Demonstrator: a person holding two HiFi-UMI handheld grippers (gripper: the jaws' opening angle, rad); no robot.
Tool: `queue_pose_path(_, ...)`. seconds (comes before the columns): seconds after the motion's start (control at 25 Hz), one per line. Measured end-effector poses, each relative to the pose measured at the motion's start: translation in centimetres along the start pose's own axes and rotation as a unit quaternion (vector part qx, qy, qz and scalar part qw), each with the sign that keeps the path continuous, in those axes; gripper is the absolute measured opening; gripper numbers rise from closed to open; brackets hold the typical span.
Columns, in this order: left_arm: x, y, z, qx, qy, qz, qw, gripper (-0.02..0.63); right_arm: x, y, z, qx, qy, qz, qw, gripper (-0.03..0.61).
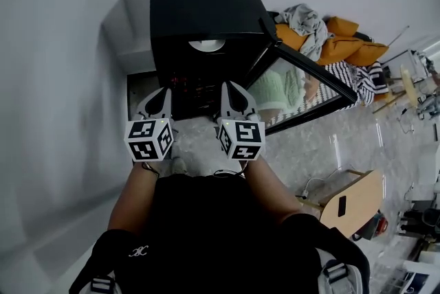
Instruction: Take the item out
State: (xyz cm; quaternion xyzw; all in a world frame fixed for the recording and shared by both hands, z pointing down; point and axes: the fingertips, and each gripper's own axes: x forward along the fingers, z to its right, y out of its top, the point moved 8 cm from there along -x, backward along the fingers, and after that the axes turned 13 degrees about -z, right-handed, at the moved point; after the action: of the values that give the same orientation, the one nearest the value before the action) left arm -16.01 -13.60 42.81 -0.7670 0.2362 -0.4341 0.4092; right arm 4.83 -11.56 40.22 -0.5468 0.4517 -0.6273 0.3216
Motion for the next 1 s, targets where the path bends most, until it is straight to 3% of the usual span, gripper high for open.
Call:
queue_pose_path(0.48,3.8,1.1,-1.8,0.008,-0.023,-0.027,0.9993,0.008,5.4,-0.2,1.7,0.057,-0.045,-0.024,0.997,0.008)
queue_pose_path(0.88,6.8,2.6,-0.5,0.008,0.009,-0.031,0.9994,0.008,13.7,-1.0,7.0,0.077,-0.051,-0.049,0.995,0.008)
queue_pose_path(1.0,7.0,2.8,-0.2,0.007,0.024,-0.034,0.9991,0.008,16.4,-1.6,8.2,0.086,-0.034,-0.066,0.994,0.053)
